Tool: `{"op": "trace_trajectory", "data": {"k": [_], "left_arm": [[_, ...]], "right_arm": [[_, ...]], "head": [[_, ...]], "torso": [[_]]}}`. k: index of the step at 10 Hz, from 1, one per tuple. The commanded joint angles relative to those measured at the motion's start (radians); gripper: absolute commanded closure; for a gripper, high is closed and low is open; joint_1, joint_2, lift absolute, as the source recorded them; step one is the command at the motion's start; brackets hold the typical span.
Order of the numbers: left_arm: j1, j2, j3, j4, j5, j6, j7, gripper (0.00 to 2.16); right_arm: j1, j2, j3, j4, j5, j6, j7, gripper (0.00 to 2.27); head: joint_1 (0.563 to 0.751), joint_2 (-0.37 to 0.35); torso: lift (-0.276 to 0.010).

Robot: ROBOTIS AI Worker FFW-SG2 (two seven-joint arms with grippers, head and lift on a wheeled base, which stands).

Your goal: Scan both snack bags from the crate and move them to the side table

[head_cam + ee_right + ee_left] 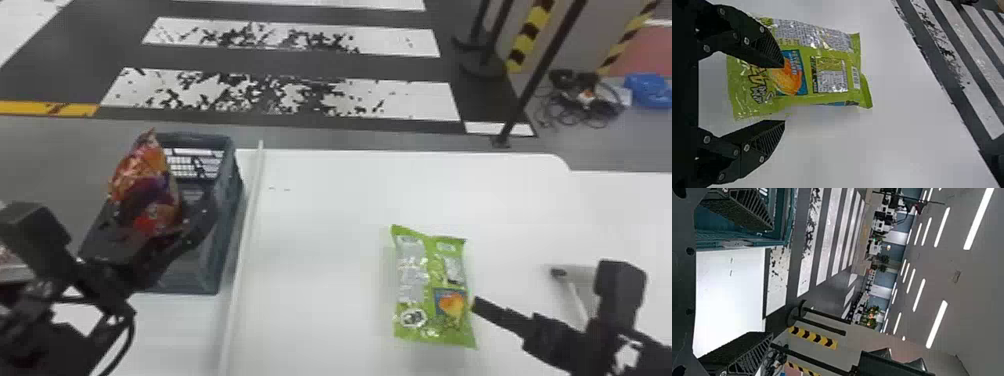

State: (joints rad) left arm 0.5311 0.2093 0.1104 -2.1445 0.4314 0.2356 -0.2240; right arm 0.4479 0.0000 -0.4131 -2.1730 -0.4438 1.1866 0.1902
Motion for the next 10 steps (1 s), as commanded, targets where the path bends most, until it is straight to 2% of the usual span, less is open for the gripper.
{"op": "trace_trajectory", "data": {"k": [1, 3, 4, 5, 6, 7, 8, 9, 10], "left_arm": [[0.001, -0.001, 0.000, 0.000, 0.000, 0.000, 0.000, 0.04], [0.000, -0.001, 0.002, -0.003, 0.000, 0.000, 0.000, 0.04], [-0.003, -0.002, -0.003, -0.003, 0.000, 0.000, 0.002, 0.04], [-0.005, -0.004, -0.005, -0.002, 0.000, 0.000, 0.005, 0.04], [-0.005, -0.004, -0.008, -0.002, 0.000, -0.003, 0.005, 0.04], [-0.003, -0.004, -0.008, 0.000, 0.000, -0.003, 0.003, 0.04], [-0.003, -0.004, -0.006, 0.000, 0.000, -0.003, 0.003, 0.04], [-0.003, -0.004, -0.006, 0.000, 0.000, -0.003, 0.005, 0.04], [-0.005, -0.004, -0.008, -0.002, 0.000, -0.003, 0.005, 0.04]], "right_arm": [[0.014, 0.000, 0.011, -0.007, 0.051, -0.107, 0.014, 0.07], [0.054, 0.001, 0.036, -0.031, 0.051, -0.209, 0.109, 0.07], [0.078, 0.000, 0.080, -0.065, 0.085, -0.252, 0.120, 0.07], [0.101, 0.001, 0.169, -0.091, 0.188, -0.304, 0.115, 0.08], [0.098, 0.001, 0.201, -0.093, 0.200, -0.319, 0.118, 0.31], [0.097, 0.000, 0.255, -0.093, 0.286, -0.374, 0.140, 0.67], [0.090, 0.000, 0.318, -0.088, 0.386, -0.408, 0.143, 1.51], [0.089, 0.000, 0.339, -0.065, 0.410, -0.466, 0.132, 2.16], [0.086, 0.000, 0.359, -0.014, 0.439, -0.598, 0.123, 2.25]], "head": [[0.695, -0.071], [0.695, -0.090], [0.695, -0.074], [0.695, -0.064], [0.695, -0.042], [0.695, -0.013], [0.695, 0.011], [0.695, 0.023], [0.695, 0.040]], "torso": [[-0.029], [-0.029], [-0.029], [-0.029], [-0.029], [-0.029], [-0.029], [-0.029], [-0.029]]}}
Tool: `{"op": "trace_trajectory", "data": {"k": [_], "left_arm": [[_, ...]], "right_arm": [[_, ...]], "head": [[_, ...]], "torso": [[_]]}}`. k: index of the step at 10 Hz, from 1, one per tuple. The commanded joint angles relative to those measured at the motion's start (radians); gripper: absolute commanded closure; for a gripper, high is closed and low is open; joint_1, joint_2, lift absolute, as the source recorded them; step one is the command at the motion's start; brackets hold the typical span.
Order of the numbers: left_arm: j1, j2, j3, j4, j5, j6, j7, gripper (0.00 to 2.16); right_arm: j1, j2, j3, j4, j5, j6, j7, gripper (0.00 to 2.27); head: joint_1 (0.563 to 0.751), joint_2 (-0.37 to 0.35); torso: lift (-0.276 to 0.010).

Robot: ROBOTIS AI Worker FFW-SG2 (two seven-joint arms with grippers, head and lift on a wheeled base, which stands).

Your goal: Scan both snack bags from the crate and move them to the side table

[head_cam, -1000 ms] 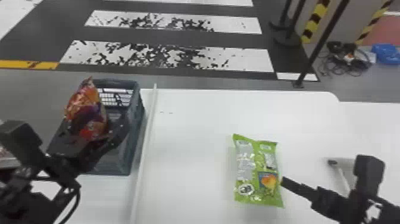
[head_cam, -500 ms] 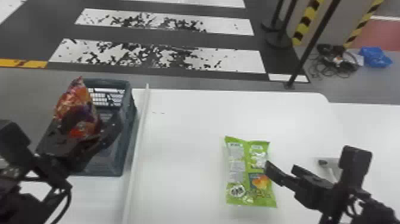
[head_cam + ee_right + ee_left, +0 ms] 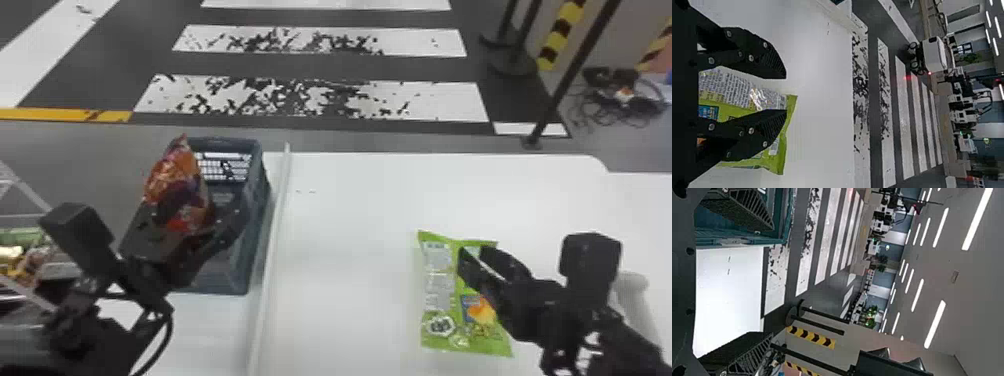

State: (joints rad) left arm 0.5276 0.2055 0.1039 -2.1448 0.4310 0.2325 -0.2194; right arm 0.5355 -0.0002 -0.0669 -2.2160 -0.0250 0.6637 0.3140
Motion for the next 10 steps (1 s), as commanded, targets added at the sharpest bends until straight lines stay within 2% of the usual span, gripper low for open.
{"op": "trace_trajectory", "data": {"k": [1, 5, 7, 10], "left_arm": [[0.000, 0.000, -0.003, 0.000, -0.002, 0.000, 0.000, 0.04], [0.011, 0.003, -0.004, -0.004, -0.003, 0.000, -0.003, 0.04], [0.017, 0.008, -0.004, -0.006, -0.003, 0.000, -0.003, 0.04], [0.012, 0.002, -0.004, -0.004, -0.008, 0.000, -0.003, 0.04]], "right_arm": [[-0.014, 0.000, 0.015, 0.062, 0.031, -0.097, -0.001, 2.25], [-0.098, -0.006, 0.018, 0.268, 0.053, -0.155, 0.020, 2.25], [-0.111, -0.006, 0.018, 0.306, 0.062, -0.174, 0.020, 2.25], [-0.118, -0.006, 0.018, 0.346, 0.059, -0.174, 0.033, 2.25]], "head": [[0.695, 0.047], [0.695, 0.048], [0.695, 0.046], [0.695, 0.046]], "torso": [[-0.029], [-0.029], [-0.029], [-0.029]]}}
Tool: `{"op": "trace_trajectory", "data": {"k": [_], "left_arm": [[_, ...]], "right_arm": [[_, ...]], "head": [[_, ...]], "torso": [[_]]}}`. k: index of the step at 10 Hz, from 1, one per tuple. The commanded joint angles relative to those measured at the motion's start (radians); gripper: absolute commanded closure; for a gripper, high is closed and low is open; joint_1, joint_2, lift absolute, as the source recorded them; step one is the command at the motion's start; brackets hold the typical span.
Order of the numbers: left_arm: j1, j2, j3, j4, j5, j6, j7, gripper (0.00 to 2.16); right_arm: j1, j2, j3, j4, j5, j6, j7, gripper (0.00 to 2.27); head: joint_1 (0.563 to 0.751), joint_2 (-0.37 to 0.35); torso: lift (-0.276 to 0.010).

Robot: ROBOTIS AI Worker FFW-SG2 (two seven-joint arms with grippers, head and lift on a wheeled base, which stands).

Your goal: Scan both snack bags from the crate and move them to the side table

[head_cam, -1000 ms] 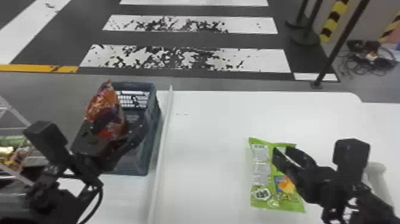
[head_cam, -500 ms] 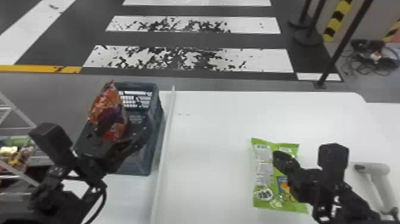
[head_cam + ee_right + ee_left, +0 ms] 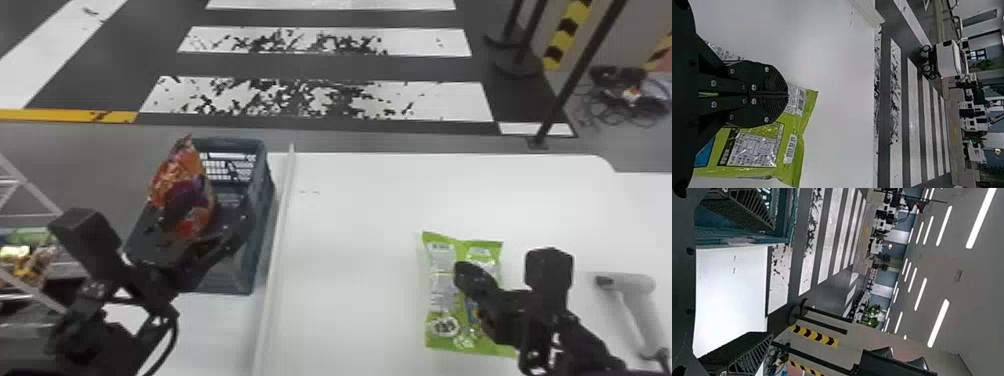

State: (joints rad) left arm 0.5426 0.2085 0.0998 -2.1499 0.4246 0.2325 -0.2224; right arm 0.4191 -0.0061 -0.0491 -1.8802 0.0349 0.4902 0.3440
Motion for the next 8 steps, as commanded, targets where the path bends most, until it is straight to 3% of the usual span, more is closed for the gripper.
{"op": "trace_trajectory", "data": {"k": [1, 8], "left_arm": [[-0.006, -0.001, -0.002, 0.001, -0.001, 0.000, 0.000, 0.04], [-0.018, 0.003, 0.000, 0.016, 0.002, 0.000, 0.000, 0.04]], "right_arm": [[-0.005, -0.002, 0.000, 0.023, 0.000, 0.000, 0.003, 2.25], [-0.031, -0.012, -0.026, 0.098, -0.007, -0.015, 0.030, 2.25]], "head": [[0.695, 0.047], [0.695, 0.043]], "torso": [[-0.029], [-0.029]]}}
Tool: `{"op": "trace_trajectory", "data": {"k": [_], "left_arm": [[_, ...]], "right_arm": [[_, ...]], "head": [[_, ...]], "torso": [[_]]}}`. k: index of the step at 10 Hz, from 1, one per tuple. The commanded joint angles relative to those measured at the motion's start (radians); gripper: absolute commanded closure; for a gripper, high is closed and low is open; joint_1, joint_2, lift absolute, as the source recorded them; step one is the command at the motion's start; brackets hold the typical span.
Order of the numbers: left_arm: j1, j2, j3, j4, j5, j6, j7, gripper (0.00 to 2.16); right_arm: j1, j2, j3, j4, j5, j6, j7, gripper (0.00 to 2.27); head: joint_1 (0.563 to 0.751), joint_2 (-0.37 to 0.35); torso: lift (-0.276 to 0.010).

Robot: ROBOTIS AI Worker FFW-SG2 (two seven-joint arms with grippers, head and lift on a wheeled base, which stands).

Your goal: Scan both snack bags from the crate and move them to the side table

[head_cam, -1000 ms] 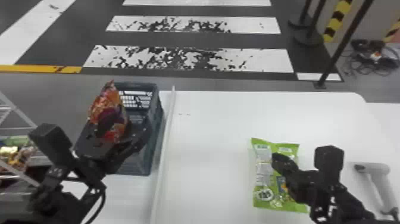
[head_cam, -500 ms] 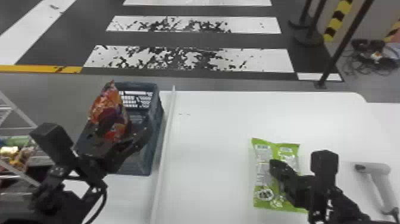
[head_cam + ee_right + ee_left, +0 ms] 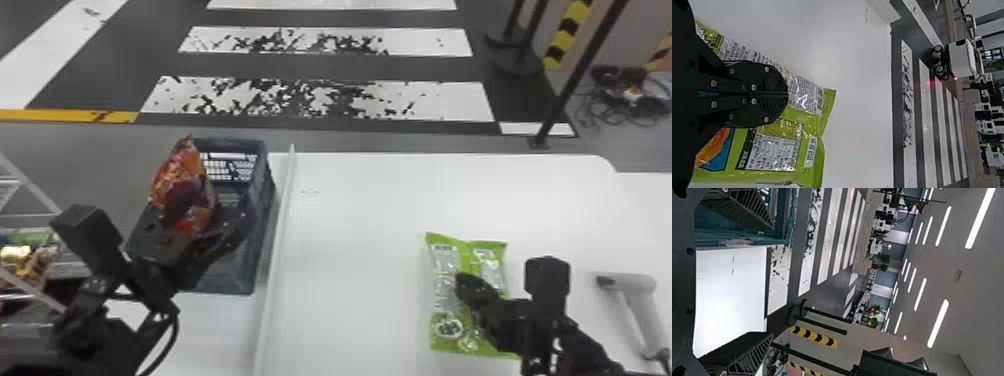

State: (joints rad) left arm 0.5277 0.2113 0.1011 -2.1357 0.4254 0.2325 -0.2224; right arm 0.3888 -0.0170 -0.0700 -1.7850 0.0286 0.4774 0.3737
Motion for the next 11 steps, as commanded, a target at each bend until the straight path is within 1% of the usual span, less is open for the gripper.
{"op": "trace_trajectory", "data": {"k": [1, 5, 6, 8, 11], "left_arm": [[-0.008, 0.000, -0.001, 0.007, 0.003, 0.000, 0.000, 0.04], [-0.017, -0.004, -0.003, 0.020, 0.003, 0.000, -0.002, 0.04], [-0.017, -0.004, -0.006, 0.019, 0.003, 0.000, -0.003, 0.04], [-0.017, -0.006, -0.006, 0.019, 0.003, 0.000, -0.003, 0.04], [-0.017, -0.006, -0.014, 0.019, 0.000, 0.000, -0.005, 0.04]], "right_arm": [[-0.001, -0.003, -0.013, 0.004, -0.004, -0.006, 0.004, 2.25], [0.001, -0.018, -0.065, 0.012, -0.009, -0.006, 0.042, 2.25], [0.004, -0.028, -0.076, 0.015, -0.010, -0.006, 0.056, 2.25], [0.024, -0.035, -0.108, 0.009, -0.032, -0.003, 0.096, 2.25], [0.053, -0.051, -0.136, 0.004, -0.052, -0.015, 0.123, 2.25]], "head": [[0.695, 0.041], [0.695, 0.013], [0.695, 0.001], [0.695, -0.017], [0.695, -0.040]], "torso": [[-0.029], [-0.029], [-0.029], [-0.029], [-0.029]]}}
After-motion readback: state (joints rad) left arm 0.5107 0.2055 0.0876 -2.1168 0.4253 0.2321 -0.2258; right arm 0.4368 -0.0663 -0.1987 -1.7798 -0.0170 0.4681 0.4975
